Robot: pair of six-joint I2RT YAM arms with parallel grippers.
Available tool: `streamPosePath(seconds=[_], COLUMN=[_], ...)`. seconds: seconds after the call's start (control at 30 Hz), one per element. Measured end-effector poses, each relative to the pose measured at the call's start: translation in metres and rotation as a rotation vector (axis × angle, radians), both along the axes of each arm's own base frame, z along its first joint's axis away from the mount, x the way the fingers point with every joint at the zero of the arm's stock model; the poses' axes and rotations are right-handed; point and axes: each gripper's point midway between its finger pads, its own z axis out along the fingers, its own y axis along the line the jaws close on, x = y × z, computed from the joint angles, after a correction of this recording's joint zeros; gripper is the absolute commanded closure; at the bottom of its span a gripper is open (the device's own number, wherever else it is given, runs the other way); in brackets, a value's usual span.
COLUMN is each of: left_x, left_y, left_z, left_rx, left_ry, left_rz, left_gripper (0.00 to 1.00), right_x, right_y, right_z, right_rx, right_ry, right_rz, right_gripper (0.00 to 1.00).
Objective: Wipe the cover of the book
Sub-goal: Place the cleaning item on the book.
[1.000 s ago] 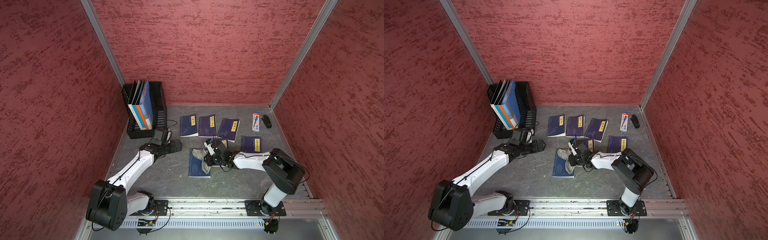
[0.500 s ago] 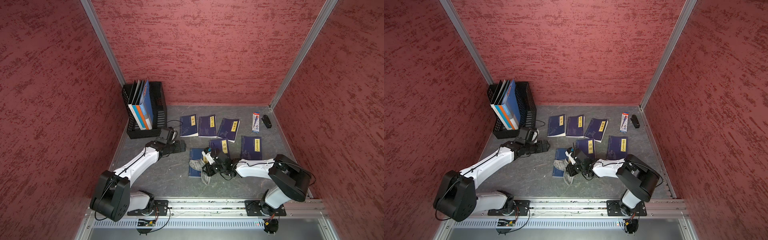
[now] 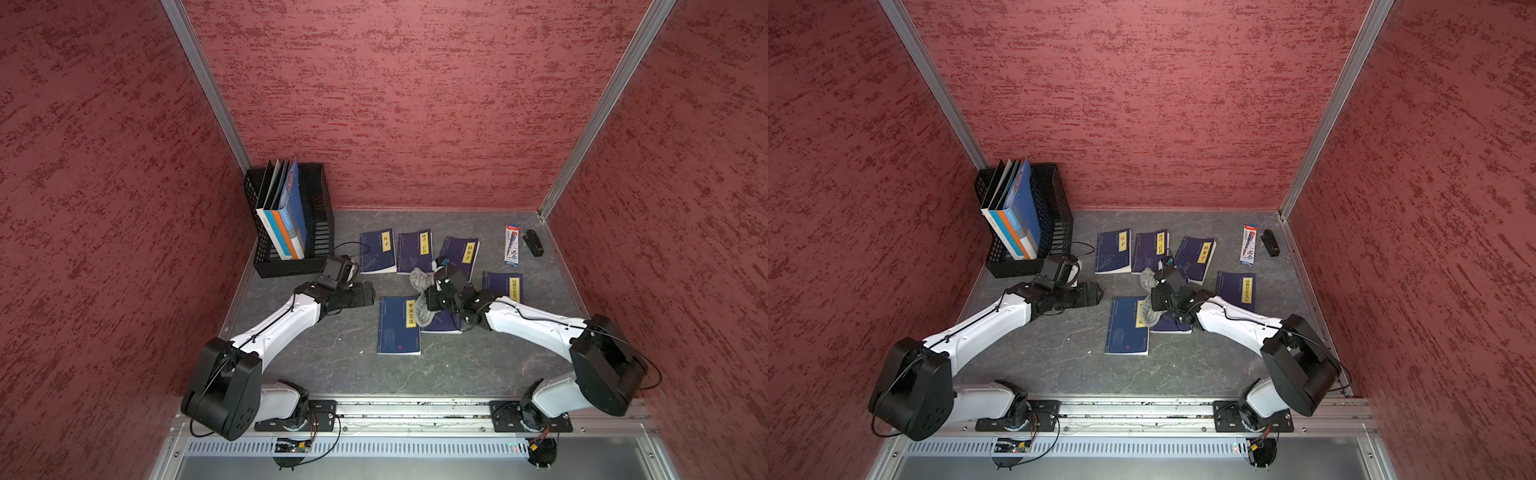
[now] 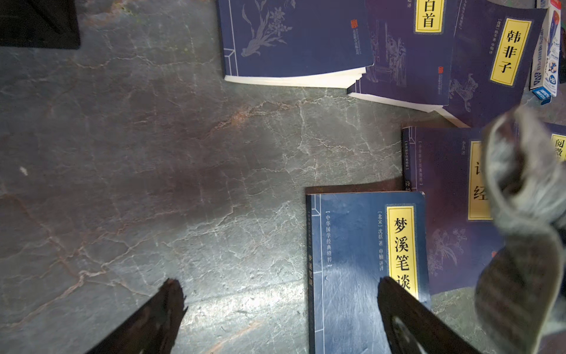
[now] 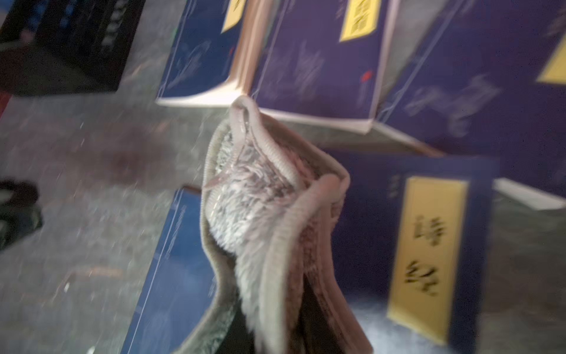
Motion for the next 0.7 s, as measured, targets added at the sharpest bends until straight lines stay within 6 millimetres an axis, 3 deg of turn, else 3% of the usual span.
streamPosePath(seconds=[0.07, 0.13, 0.17, 0.3, 0.37, 0.47, 0.7], left_x=[-0.002, -0.006, -0.008, -0.012, -0.014, -0.016, -0.02], left_y=[-0.006, -0.013, -0.017, -0.025, -0.025, -0.025, -0.025], left_z=[0.0, 0.0, 0.0, -0.002, -0.005, -0.011, -0.024], left_rx=[-0.004, -0.006, -0.008, -0.014, -0.012, -0.007, 0.002], left_ry=[-0.003, -0.002, -0.002, -0.002, 0.004, 0.017, 0.048], left_rz=[-0.015, -0.038, -0.045, -0.063, -0.066, -0.064, -0.066], left_gripper=[0.0, 0.0, 0.0, 0.0, 0.0, 0.0, 0.0], right_x=[0.016, 0.024, 0.025, 0.017, 0.013, 0.01, 0.0], right_y=[-0.017, -0.028, -0.031, -0.04, -0.043, -0.046, -0.028], right_z=[-0.001, -0.015, -0.024, -0.061, -0.066, -0.058, -0.001], right_rx=[-0.027, -0.064, -0.082, -0.158, -0.173, -0.169, -0.079], right_ry=[-0.008, 0.012, 0.031, 0.12, 0.134, 0.121, 0.025], right_rz=[-0.067, -0.106, -0.116, -0.13, -0.134, -0.142, -0.103], right_gripper=[0.63, 0.39, 0.34, 0.26, 0.25, 0.24, 0.25])
